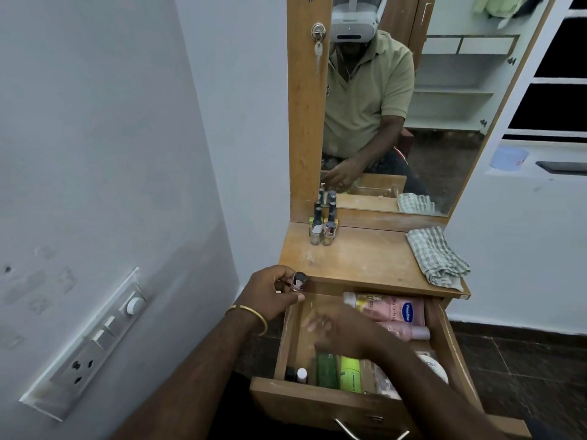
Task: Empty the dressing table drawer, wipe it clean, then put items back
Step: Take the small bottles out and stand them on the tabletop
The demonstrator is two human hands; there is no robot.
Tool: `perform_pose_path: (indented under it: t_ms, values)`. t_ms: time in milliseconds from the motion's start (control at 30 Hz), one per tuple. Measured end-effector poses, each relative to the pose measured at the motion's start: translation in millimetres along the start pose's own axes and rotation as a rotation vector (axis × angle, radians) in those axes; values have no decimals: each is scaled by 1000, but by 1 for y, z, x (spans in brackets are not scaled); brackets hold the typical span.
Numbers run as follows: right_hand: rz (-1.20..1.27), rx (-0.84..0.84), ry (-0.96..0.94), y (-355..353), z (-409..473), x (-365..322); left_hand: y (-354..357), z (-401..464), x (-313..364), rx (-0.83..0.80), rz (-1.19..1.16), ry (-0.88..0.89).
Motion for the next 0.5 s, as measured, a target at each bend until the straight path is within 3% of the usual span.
perform_pose_path:
  t_ms: [67, 133, 300, 500]
  values:
    - [-48, -161, -18, 16, -5, 3, -2, 1, 0, 14, -11, -13]
    - [-68, -215, -42, 27, -7, 4, -4, 3, 1, 29, -23, -23]
    - [-133, -207, -142, 36, -7, -1, -4, 5, 6, 30, -32, -30]
    - [-53, -183, -111, 35, -3, 0, -6, 11, 12, 32, -26, -32]
Point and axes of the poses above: each hand's wrist, its own z-axis towards the middle knuckle, its own y-axis out of the palm, x = y × z, the point moved 4 cm from there along z, towards the middle knuckle, and after that the axes turned 9 degrees about y, right-handed, at the moved point
